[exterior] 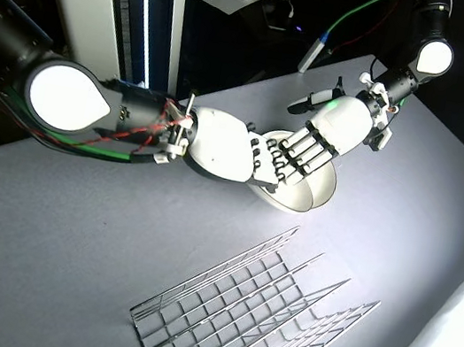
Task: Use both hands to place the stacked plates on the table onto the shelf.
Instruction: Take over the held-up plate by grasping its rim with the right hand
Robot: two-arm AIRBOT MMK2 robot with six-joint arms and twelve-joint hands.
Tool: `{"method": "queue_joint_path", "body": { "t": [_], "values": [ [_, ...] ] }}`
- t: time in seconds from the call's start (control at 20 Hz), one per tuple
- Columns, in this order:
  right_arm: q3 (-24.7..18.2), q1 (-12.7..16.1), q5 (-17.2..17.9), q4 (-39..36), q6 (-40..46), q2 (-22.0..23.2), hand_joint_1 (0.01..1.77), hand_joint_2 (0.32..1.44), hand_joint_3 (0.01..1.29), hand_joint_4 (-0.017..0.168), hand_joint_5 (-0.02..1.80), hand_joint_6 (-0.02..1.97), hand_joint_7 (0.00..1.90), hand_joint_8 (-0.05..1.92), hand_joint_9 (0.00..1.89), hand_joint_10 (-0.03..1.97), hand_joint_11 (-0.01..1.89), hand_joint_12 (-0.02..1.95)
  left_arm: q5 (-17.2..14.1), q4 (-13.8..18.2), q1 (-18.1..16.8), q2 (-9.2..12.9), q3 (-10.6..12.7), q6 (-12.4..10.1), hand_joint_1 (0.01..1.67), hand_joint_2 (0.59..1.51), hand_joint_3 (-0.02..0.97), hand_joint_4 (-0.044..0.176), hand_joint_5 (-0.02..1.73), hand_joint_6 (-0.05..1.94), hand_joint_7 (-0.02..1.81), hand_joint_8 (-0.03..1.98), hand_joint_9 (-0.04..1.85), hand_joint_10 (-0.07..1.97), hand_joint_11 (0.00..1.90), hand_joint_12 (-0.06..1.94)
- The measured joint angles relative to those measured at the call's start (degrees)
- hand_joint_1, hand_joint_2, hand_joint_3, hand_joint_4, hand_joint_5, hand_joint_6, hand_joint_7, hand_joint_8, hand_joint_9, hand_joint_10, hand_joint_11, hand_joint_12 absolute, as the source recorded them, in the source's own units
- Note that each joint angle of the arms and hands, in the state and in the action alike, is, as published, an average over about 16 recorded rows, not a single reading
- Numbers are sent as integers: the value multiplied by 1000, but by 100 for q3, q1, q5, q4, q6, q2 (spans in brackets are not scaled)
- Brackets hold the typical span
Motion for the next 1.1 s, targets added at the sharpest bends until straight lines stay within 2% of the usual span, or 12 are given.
{"method": "queue_joint_path", "body": {
  "t": [0.25,0.55,0.8,0.95,1.1],
  "values": [
    [280,51,-45,-4,1,-322,1129,975,14,1,144,15,102,10,97,24,21,698,-1,-6,0,-4,3,0,13,1069,0,-5,-5,-28,-13,-25,14,6,14,8],
    [461,115,-102,-4,1,-562,1169,964,15,2,208,16,181,10,177,32,20,900,-1,-8,0,-8,5,0,13,1070,0,-4,-4,-29,-13,-25,14,7,14,8],
    [511,151,-107,17,-4,-647,1186,976,14,1,353,26,333,10,307,56,54,1120,0,-11,0,-12,7,0,14,1070,0,-4,-4,-29,-13,-25,13,6,14,8],
    [521,161,-67,31,-22,-664,1191,984,15,0,476,59,464,27,431,73,143,1225,0,-14,0,-14,10,-1,14,1071,0,-5,-5,-29,-13,-24,12,6,14,8],
    [523,164,-2,38,-41,-669,1198,984,14,0,599,172,599,116,567,146,277,1298,2,-22,-8,-9,14,-6,14,1071,0,-4,-7,-31,-11,-20,12,6,14,8]
  ]
}}
